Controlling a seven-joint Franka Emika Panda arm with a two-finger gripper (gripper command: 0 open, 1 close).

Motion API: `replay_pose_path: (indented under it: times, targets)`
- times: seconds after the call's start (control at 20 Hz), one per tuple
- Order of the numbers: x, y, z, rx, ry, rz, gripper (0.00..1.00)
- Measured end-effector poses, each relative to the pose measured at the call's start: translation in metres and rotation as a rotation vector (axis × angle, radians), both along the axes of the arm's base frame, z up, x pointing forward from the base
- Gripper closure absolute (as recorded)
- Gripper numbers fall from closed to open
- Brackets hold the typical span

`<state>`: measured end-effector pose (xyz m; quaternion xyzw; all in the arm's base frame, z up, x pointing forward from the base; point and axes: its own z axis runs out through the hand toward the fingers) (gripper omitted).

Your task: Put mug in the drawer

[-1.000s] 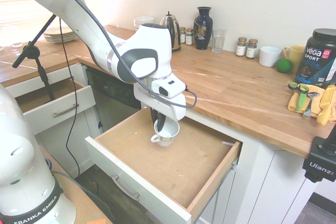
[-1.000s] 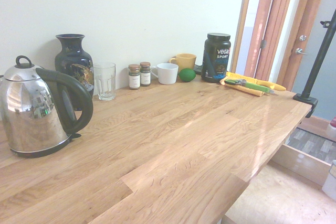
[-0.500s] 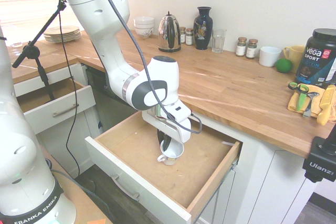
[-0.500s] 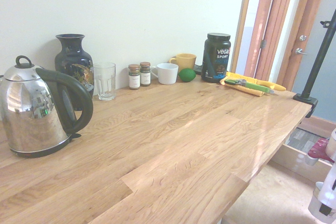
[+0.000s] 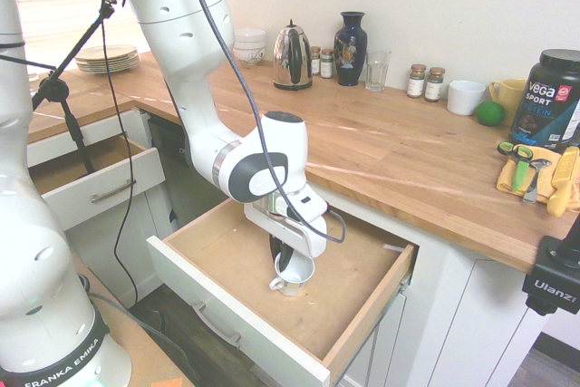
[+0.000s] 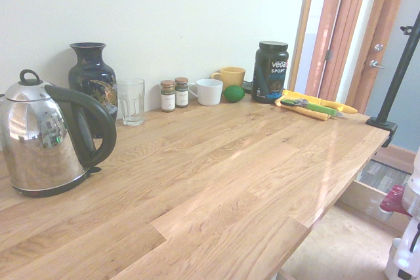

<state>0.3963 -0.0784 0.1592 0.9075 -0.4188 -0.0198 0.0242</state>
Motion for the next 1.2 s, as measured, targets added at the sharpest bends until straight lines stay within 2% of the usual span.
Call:
replay_pose_path:
  times: [0.2,0.25,0.9,1.2]
  targets:
    - [0.001,0.001,-0.001,0.001,-0.002,-0.005,1.0]
    - [0.001,0.0,-0.001,0.002,-0.003,-0.009,0.0]
    - [0.001,0.002,0.0,0.011,-0.007,-0.038,0.0]
    - [0.005,0.003,0.016,0.016,-0.033,-0.043,0.0]
